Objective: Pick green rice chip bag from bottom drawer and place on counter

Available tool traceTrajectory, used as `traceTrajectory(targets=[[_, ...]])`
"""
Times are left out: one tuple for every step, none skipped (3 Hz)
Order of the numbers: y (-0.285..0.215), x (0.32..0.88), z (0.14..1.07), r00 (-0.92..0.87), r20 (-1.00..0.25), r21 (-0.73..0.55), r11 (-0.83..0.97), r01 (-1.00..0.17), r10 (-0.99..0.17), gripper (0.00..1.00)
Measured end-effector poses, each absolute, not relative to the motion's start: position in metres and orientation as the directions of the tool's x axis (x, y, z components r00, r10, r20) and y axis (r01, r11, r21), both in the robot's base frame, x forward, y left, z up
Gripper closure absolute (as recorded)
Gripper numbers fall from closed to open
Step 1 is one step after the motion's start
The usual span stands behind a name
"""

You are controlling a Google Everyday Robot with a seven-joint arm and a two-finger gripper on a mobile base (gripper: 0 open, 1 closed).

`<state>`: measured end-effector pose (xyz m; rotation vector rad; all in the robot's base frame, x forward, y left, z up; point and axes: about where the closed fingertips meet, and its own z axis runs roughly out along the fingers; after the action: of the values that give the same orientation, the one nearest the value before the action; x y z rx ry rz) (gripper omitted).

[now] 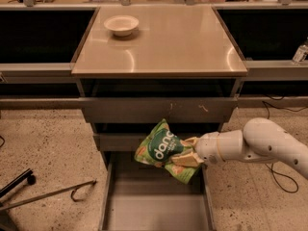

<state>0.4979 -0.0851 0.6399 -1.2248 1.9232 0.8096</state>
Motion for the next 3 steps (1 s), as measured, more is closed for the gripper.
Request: traceTrajectory(targets=[[-0.085, 0.498, 0.64, -0.302, -0.822, 0.131, 0.355, -0.925, -0.483, 1.0], [-0.082, 0.504, 0.653, -0.278, -0.825, 0.113, 0.339, -0.934, -0.492, 1.0], [-0.07, 0.527, 0.726, -0.209, -0.83, 0.062, 0.287, -0.956, -0.518, 1.0]])
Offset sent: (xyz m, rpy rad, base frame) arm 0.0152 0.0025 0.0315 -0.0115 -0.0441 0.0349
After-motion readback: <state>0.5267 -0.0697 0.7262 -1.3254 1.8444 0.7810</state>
